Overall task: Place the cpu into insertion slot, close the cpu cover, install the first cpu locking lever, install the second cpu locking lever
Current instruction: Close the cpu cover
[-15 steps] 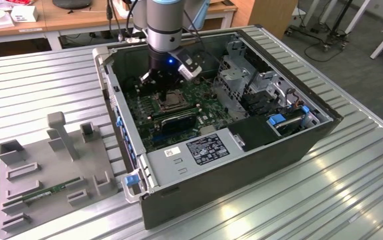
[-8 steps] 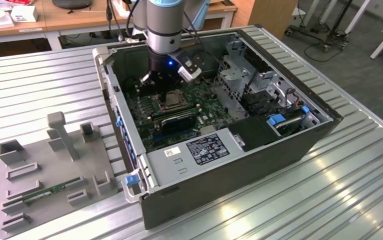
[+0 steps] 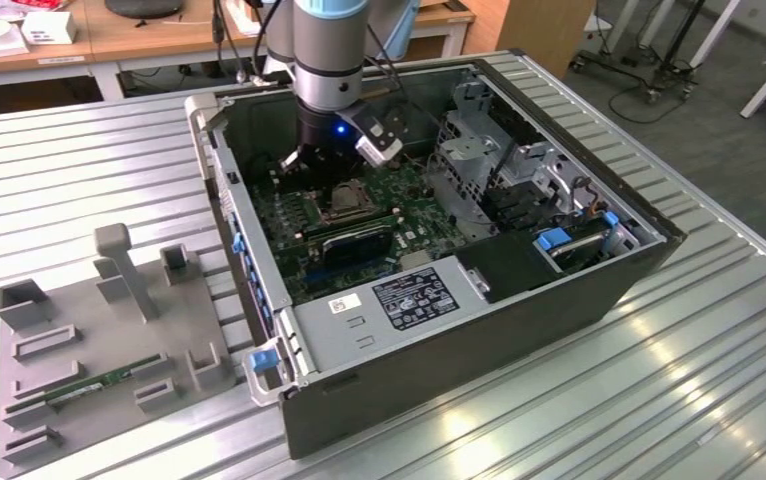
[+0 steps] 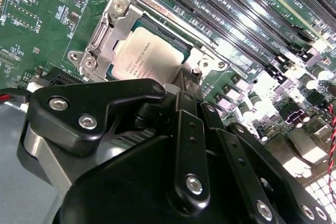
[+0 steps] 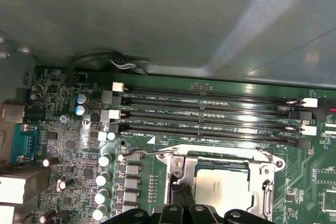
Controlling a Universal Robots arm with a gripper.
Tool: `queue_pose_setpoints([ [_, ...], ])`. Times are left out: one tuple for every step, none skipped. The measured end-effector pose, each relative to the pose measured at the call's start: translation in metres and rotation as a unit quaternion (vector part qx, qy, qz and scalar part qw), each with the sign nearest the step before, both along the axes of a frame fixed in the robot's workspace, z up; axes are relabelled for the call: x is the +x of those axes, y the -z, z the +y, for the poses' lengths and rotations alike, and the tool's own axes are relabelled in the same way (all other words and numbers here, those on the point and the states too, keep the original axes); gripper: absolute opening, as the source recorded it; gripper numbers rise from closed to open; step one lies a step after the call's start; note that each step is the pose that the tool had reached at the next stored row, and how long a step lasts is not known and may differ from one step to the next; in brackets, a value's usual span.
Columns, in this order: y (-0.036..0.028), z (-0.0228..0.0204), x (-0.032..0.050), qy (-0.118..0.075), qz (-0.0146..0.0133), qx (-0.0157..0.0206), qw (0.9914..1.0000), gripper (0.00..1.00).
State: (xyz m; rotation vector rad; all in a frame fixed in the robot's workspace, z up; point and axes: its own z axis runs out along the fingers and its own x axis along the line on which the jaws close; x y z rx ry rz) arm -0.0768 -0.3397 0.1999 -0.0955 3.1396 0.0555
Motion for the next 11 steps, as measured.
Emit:
queue_pose_setpoints([
  [0.0003,0.0000,0.0000,0.000,0.0001,-0.0001,1.00000,0.11],
  [0.0006,-0.0001,-0.0001,0.000,0.0001,-0.0002,1.00000,0.11],
  [0.0008,-0.0001,-0.0001,0.000,0.0002,-0.0002,1.00000,0.11],
  [0.0011,-0.0001,-0.0001,0.000,0.0001,-0.0002,1.00000,0.11],
  [0.0012,0.0000,0.0000,0.000,0.0001,-0.0001,1.00000,0.11],
  [0.0013,0.0000,0.0000,0.000,0.0000,0.0000,1.00000,0.11],
  [0.0014,0.0000,0.0000,0.000,0.0000,0.0001,1.00000,0.11],
  [0.0014,0.0000,0.0000,0.000,-0.0001,0.0001,1.00000,0.11],
  [0.0014,0.0000,0.0000,0.000,-0.0001,0.0001,1.00000,0.11],
  [0.0015,0.0000,0.0000,0.000,0.0000,0.0001,1.00000,0.11],
  [0.0016,0.0000,0.0000,0.000,0.0000,0.0000,1.00000,0.11],
])
